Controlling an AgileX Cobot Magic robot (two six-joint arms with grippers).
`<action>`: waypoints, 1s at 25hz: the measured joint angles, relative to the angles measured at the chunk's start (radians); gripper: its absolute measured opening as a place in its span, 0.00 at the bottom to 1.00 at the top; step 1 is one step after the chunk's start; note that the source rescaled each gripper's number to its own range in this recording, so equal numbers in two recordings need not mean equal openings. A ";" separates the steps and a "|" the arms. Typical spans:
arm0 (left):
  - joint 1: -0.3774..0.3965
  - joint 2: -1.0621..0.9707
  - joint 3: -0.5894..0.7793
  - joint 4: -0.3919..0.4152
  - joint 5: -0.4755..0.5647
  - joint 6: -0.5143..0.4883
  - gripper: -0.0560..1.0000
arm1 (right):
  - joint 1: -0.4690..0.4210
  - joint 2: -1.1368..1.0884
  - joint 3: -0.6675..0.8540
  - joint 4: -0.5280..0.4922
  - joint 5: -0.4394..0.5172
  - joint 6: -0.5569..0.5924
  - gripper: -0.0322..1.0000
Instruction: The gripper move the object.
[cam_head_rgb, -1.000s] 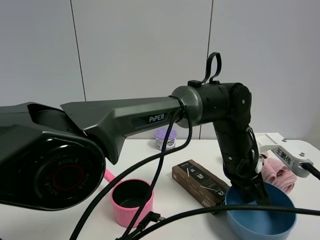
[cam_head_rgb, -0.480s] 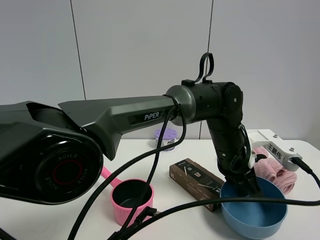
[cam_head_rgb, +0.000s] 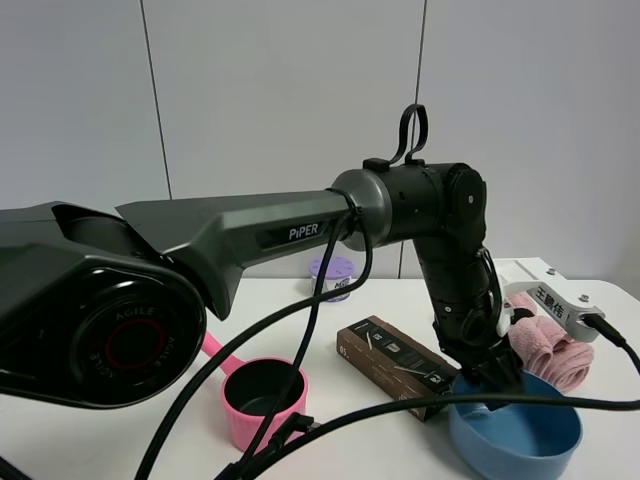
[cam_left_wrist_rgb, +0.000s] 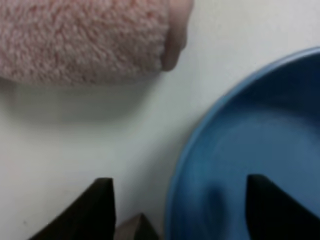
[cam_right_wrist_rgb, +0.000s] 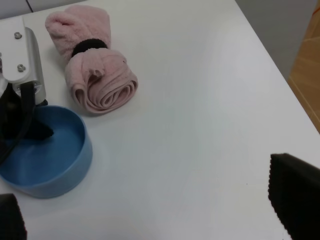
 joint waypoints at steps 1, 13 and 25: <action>0.000 -0.003 0.000 0.000 0.011 -0.002 0.65 | 0.000 0.000 0.000 0.000 0.000 0.000 1.00; 0.076 -0.334 -0.002 0.049 0.122 -0.117 0.71 | 0.000 0.000 0.000 0.000 0.000 0.000 1.00; 0.305 -0.829 0.294 0.161 0.123 -0.173 0.79 | 0.000 0.000 0.000 0.000 0.000 0.000 1.00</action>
